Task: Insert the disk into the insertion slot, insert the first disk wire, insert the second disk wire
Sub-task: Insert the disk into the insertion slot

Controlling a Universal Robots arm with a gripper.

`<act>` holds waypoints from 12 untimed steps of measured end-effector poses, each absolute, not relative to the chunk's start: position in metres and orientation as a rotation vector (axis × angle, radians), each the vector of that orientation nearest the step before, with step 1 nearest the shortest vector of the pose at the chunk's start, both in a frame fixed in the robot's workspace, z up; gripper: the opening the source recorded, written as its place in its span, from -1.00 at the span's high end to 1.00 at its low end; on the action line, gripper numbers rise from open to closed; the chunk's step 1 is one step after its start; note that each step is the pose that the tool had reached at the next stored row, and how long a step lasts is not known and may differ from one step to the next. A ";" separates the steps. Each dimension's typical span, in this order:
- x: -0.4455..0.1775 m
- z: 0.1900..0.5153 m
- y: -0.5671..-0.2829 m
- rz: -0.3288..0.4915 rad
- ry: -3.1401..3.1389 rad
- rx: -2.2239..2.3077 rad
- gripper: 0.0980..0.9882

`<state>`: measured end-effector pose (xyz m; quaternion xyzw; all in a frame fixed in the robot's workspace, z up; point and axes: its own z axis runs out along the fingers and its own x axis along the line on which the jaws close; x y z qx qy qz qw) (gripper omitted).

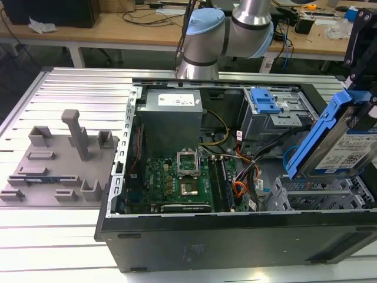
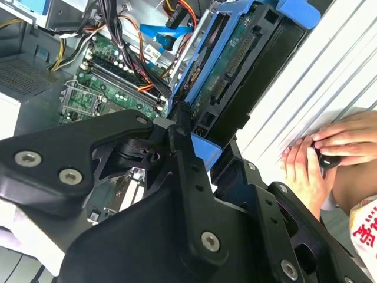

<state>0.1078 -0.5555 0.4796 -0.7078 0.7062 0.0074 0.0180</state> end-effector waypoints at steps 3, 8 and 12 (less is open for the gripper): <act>0.109 0.478 -0.555 0.023 2.193 -2.199 0.40; 0.110 0.473 -0.556 0.023 2.194 -2.198 0.40; 0.110 0.471 -0.556 0.023 2.194 -2.199 0.40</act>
